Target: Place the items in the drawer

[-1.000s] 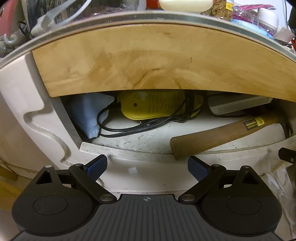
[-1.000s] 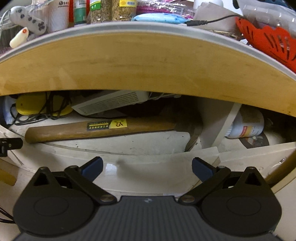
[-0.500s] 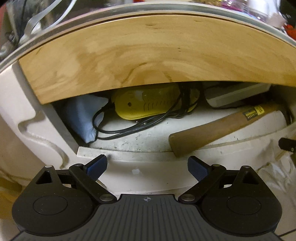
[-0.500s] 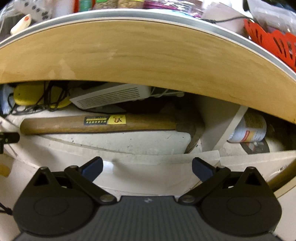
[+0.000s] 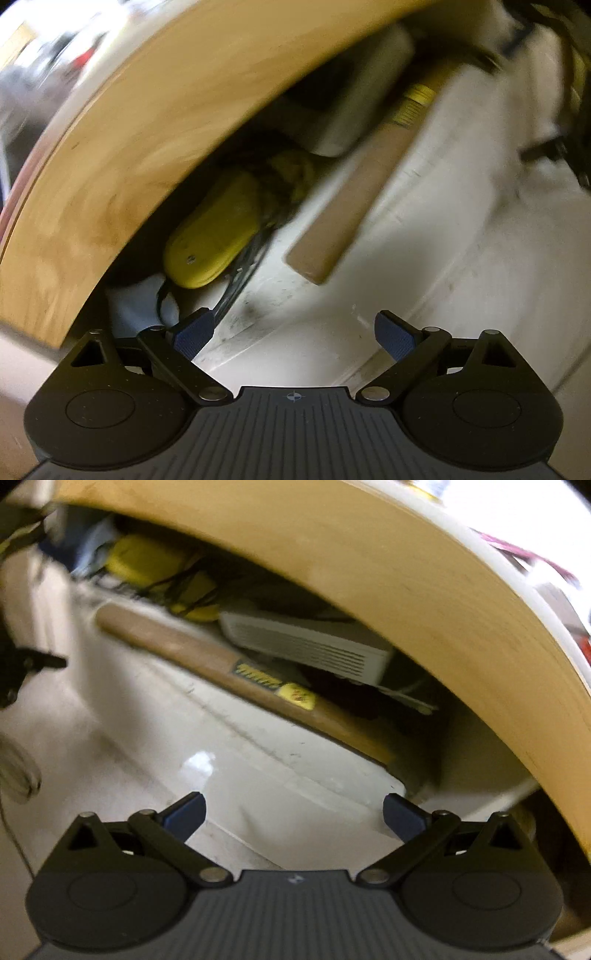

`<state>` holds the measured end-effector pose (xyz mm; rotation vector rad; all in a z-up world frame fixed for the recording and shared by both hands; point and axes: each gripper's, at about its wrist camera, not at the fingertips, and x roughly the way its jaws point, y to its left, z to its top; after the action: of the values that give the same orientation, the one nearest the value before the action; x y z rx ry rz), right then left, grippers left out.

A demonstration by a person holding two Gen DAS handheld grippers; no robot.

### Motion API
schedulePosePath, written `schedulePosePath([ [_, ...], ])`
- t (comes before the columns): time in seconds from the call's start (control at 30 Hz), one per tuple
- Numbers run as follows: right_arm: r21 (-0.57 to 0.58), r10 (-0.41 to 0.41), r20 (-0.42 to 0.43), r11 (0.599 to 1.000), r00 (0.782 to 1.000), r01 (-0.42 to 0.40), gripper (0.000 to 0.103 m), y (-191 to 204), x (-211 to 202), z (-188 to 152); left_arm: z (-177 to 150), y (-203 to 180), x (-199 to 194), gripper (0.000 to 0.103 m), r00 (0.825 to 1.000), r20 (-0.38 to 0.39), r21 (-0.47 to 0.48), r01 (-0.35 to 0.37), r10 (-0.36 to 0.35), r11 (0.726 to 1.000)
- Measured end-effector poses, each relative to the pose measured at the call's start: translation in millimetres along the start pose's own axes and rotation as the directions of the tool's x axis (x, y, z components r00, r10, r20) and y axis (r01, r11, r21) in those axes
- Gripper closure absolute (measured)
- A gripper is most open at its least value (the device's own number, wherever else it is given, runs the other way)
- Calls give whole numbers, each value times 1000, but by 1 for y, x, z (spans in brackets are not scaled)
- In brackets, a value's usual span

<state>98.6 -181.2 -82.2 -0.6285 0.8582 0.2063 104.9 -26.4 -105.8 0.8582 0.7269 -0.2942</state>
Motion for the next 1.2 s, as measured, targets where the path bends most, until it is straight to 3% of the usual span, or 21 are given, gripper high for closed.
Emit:
schedulePosePath([
  [0.2,-260,11,13,966,1000,-7,1,23,-1,-6,-8,-25,2,7,1000,-5,244,-12,14,970],
  [0.37,-453,-3,14,892,1000,9,1,39,0,-16,-24,-47,3,7,999,5,474,-42,45,879],
  [0.5,-553,-34,8,832,999,33,1,45,4,-24,-35,-56,5,7,998,11,580,-60,66,812],
  [0.7,-577,-65,-8,815,998,49,1,40,10,-28,-30,-49,8,7,998,5,550,-52,59,834],
  [0.83,-591,-87,-17,804,996,60,2,37,15,-28,-29,-48,13,7,997,3,562,-65,76,825],
  [1.13,-621,-145,-53,780,988,81,13,31,32,-29,-29,-40,28,9,994,-8,571,-88,113,816],
  [1.2,-626,-154,-59,775,986,84,22,30,34,-29,-29,-39,31,11,993,-20,565,-85,117,821],
])
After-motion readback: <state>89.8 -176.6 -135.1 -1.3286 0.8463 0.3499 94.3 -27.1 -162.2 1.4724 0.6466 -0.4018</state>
